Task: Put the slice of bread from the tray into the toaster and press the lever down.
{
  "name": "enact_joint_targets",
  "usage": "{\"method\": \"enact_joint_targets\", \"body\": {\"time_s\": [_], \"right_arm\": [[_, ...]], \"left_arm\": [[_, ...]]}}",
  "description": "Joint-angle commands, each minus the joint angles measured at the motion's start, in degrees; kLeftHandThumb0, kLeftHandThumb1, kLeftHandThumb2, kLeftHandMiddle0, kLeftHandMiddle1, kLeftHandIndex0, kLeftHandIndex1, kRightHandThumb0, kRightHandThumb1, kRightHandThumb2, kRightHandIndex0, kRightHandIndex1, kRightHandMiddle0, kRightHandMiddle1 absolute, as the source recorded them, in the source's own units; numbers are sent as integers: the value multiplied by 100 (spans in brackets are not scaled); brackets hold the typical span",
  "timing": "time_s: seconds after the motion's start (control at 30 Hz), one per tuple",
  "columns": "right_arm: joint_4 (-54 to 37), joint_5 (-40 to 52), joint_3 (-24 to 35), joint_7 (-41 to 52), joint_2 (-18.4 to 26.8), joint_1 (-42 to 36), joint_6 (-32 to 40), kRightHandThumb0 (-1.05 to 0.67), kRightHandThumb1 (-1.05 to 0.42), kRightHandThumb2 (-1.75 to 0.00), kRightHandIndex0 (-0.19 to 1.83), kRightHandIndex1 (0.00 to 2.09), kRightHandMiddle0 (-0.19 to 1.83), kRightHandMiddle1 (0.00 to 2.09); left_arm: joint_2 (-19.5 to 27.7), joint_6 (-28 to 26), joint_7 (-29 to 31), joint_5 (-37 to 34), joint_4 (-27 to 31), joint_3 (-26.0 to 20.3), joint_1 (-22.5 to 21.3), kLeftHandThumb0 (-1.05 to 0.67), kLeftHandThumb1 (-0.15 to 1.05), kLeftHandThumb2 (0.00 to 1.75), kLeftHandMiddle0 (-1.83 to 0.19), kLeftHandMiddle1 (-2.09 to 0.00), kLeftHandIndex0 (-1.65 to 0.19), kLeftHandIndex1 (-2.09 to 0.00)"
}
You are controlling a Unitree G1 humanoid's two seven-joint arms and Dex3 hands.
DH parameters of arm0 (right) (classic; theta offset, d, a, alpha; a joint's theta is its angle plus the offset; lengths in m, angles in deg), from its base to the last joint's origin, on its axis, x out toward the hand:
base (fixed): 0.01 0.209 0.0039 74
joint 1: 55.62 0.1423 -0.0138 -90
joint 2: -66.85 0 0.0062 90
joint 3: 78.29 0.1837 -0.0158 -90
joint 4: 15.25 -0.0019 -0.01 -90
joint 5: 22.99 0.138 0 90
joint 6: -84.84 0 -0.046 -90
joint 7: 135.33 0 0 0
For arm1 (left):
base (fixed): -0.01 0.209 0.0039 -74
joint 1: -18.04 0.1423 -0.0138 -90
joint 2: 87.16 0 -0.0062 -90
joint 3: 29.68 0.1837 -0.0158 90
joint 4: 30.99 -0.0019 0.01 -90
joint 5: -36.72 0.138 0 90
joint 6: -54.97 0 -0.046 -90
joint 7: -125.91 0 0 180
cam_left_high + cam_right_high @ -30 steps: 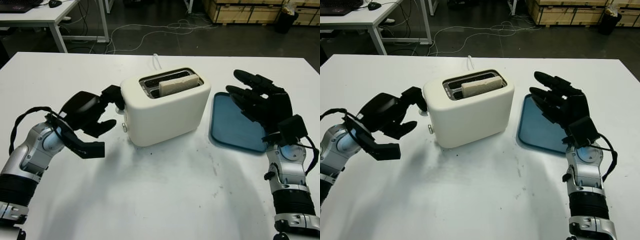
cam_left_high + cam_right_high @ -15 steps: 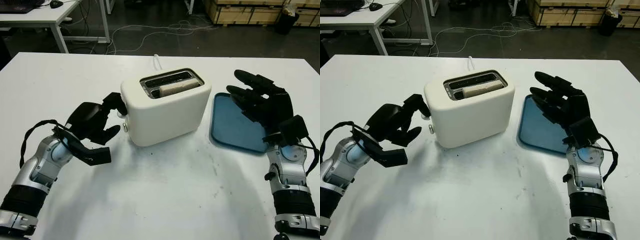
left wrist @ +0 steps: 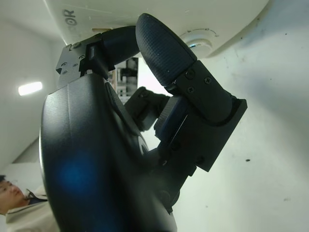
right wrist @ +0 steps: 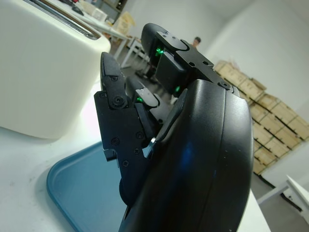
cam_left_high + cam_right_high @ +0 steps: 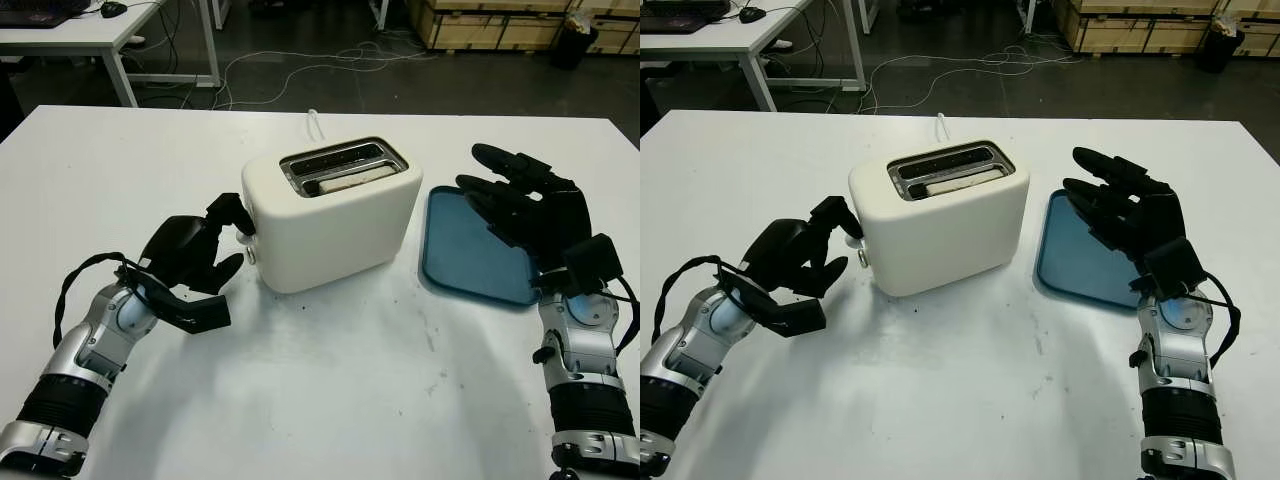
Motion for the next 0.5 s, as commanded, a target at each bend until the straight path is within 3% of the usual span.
{"method": "enact_joint_targets", "body": {"time_s": [0.0,0.23,0.47], "right_arm": [[-83,79,42,37,16,-35,-143,-29,-92,-10,90,2,80,1],[-86,77,57,64,24,-42,-171,-30,-92,-9,91,1,81,1],[-70,89,63,94,28,-36,-183,-32,-92,-9,92,1,82,1]], "left_arm": [[-180,-100,109,44,-107,184,159,-84,70,132,-93,-175,0,-166],[-297,-239,-18,-40,-41,177,314,-83,70,134,-81,-175,0,-162],[-255,-189,27,-69,93,209,405,-86,75,128,-85,-175,0,-162]]}}
